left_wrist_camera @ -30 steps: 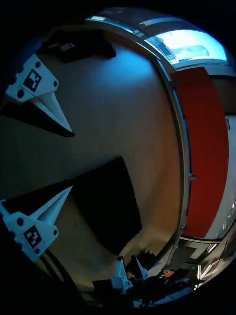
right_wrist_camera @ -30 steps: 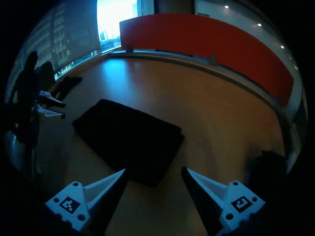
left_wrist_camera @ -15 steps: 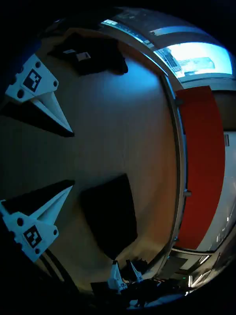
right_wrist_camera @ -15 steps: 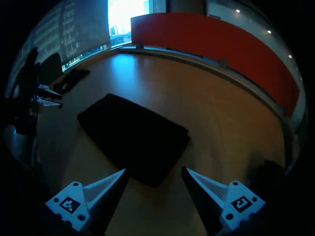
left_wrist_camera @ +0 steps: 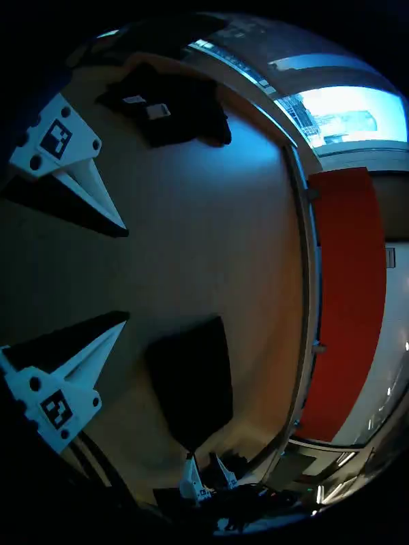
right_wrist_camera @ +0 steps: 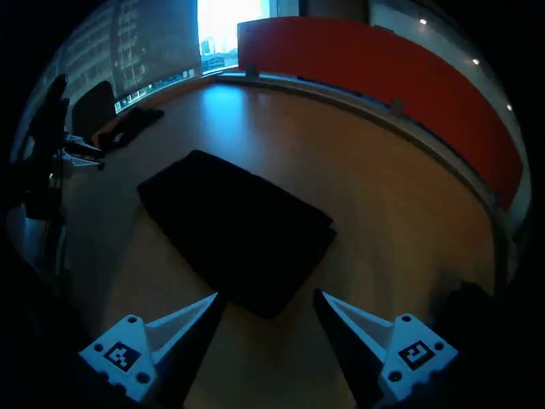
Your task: Fold towel
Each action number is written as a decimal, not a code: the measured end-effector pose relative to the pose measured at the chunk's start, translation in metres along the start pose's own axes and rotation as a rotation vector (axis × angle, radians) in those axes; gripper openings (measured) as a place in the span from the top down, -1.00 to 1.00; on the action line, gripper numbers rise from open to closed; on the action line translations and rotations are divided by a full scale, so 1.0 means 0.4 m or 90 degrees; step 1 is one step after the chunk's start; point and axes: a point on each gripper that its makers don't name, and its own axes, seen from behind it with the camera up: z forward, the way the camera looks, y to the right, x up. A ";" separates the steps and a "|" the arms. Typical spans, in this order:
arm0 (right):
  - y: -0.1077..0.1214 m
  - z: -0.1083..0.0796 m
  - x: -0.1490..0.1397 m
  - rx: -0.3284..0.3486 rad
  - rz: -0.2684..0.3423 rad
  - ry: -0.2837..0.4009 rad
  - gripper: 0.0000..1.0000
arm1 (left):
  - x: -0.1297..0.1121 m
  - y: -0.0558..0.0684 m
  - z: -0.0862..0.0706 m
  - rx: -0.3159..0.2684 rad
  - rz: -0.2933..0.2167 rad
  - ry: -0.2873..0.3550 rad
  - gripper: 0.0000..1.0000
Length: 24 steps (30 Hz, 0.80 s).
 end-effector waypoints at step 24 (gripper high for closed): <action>-0.023 0.017 -0.046 0.039 -0.031 -0.031 0.15 | -0.031 -0.025 -0.026 0.005 -0.003 -0.002 -0.58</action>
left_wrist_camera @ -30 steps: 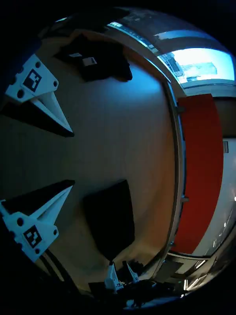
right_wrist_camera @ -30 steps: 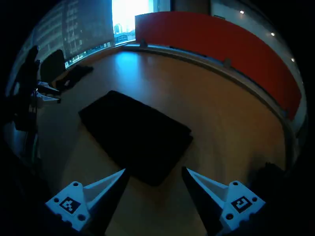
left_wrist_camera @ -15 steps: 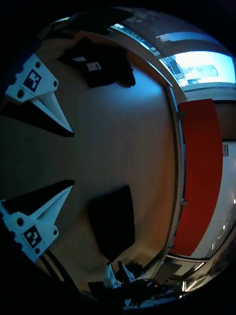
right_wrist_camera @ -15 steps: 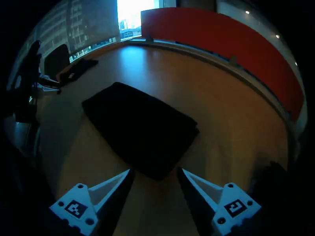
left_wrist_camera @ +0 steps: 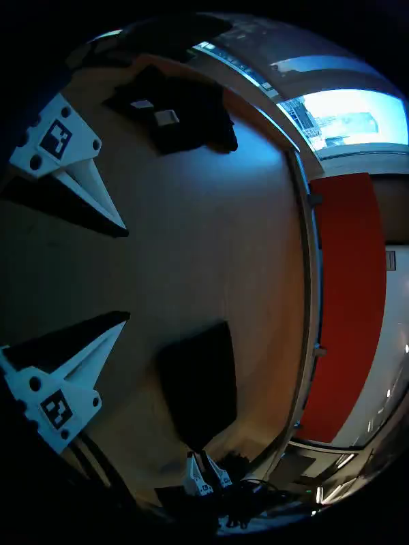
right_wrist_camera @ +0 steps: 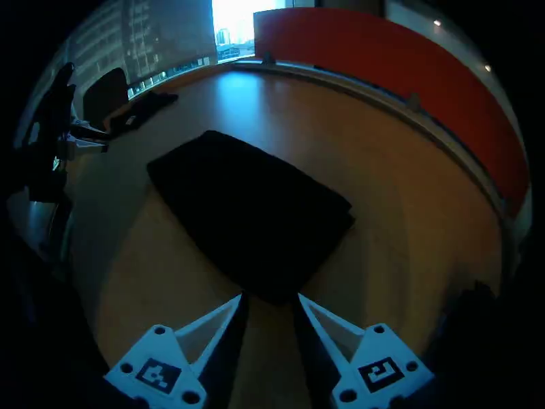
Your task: Fold towel
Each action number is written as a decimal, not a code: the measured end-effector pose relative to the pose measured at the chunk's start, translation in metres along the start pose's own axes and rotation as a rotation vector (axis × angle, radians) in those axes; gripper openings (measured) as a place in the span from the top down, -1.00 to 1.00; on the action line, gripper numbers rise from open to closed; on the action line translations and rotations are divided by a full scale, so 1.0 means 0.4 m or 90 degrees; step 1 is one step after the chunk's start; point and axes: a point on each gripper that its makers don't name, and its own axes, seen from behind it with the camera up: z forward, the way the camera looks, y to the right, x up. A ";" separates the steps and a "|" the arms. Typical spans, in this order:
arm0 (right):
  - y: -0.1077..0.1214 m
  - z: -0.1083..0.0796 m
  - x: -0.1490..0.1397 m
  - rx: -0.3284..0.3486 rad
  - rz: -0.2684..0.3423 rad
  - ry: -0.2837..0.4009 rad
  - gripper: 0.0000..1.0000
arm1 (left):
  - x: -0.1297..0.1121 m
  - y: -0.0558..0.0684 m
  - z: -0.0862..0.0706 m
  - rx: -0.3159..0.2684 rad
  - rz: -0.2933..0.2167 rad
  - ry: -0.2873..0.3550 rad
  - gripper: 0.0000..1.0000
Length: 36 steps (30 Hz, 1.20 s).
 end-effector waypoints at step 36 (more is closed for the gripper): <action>0.023 -0.055 0.049 -0.017 -0.017 0.015 0.91 | 0.004 -0.009 0.001 -0.002 0.000 0.002 -0.59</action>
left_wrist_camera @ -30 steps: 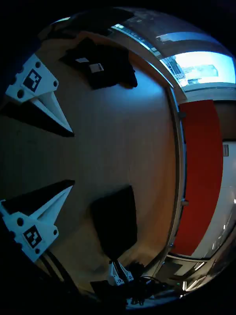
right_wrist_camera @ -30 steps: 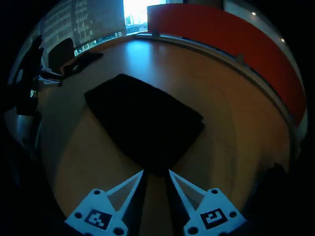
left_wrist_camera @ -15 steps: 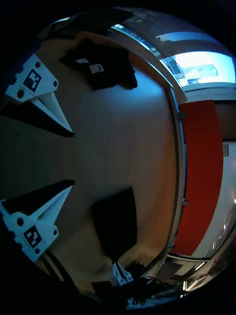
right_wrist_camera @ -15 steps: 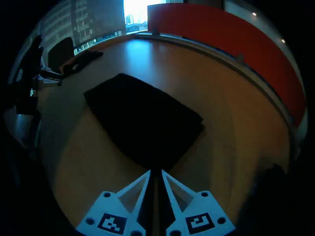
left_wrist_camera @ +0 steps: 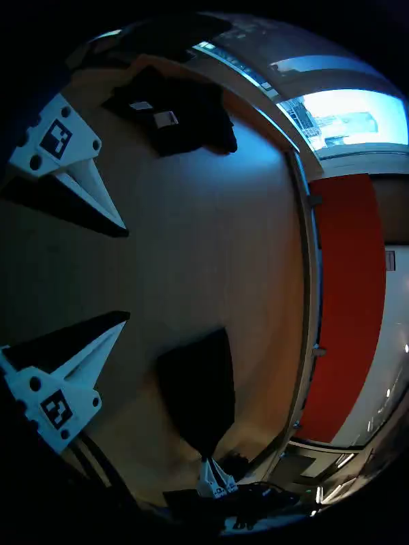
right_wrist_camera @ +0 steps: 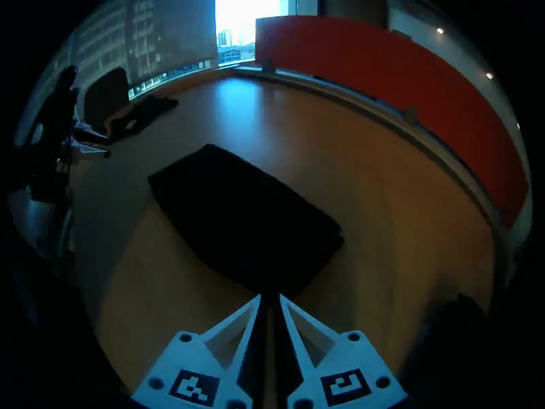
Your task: Fold towel
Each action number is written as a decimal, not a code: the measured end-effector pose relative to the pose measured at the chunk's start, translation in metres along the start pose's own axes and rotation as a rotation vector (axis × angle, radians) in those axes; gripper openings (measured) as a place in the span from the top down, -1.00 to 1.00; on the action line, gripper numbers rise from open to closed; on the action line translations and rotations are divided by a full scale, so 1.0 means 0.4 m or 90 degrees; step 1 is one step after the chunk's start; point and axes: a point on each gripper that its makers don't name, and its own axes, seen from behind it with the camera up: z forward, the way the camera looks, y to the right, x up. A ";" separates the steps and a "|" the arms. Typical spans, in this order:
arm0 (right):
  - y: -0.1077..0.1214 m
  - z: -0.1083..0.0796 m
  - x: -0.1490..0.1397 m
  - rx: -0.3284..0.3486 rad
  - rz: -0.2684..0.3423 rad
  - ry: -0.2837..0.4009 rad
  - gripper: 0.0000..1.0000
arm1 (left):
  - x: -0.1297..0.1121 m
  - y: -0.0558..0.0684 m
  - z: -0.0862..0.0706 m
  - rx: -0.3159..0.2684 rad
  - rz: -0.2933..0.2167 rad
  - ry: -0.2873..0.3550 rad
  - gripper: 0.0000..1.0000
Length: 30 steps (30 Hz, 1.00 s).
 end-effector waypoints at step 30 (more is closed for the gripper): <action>0.077 -0.181 0.123 -0.054 -0.046 0.064 0.90 | 0.029 0.038 0.013 -0.020 0.007 0.006 -0.59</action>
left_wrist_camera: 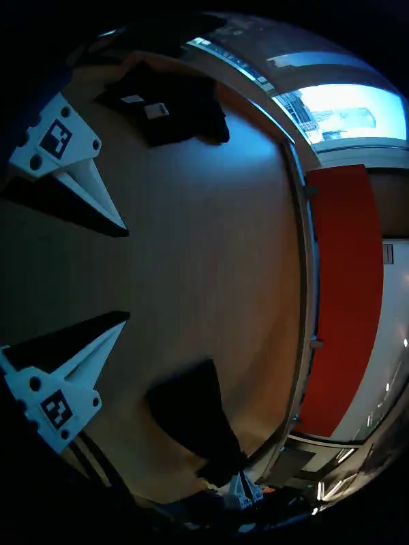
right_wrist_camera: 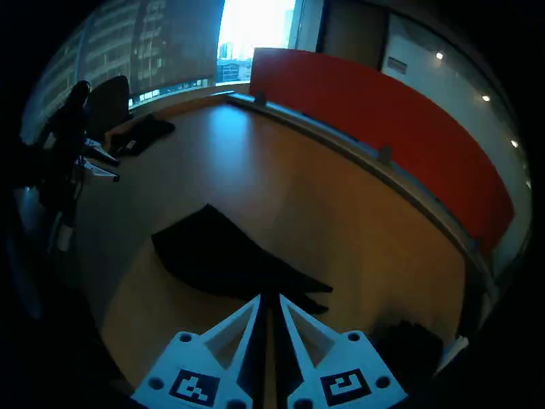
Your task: Fold towel
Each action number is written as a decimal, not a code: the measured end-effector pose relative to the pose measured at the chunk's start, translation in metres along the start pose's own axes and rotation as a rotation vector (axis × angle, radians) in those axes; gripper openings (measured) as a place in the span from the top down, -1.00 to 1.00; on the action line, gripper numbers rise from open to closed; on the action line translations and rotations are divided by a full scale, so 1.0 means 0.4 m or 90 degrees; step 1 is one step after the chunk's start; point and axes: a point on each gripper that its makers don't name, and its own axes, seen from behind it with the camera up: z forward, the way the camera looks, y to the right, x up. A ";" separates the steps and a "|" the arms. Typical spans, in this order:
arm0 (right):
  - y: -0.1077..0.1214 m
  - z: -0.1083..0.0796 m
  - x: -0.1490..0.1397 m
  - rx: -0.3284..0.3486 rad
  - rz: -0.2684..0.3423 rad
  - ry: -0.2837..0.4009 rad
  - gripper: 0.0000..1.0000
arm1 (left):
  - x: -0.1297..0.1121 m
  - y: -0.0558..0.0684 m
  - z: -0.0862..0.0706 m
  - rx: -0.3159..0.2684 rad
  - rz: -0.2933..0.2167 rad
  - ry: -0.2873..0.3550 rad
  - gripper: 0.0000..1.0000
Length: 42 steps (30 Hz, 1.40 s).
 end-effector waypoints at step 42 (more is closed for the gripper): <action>-0.291 0.194 0.215 0.137 -0.096 0.032 0.80 | -0.003 -0.031 -0.036 0.004 -0.033 0.019 -0.59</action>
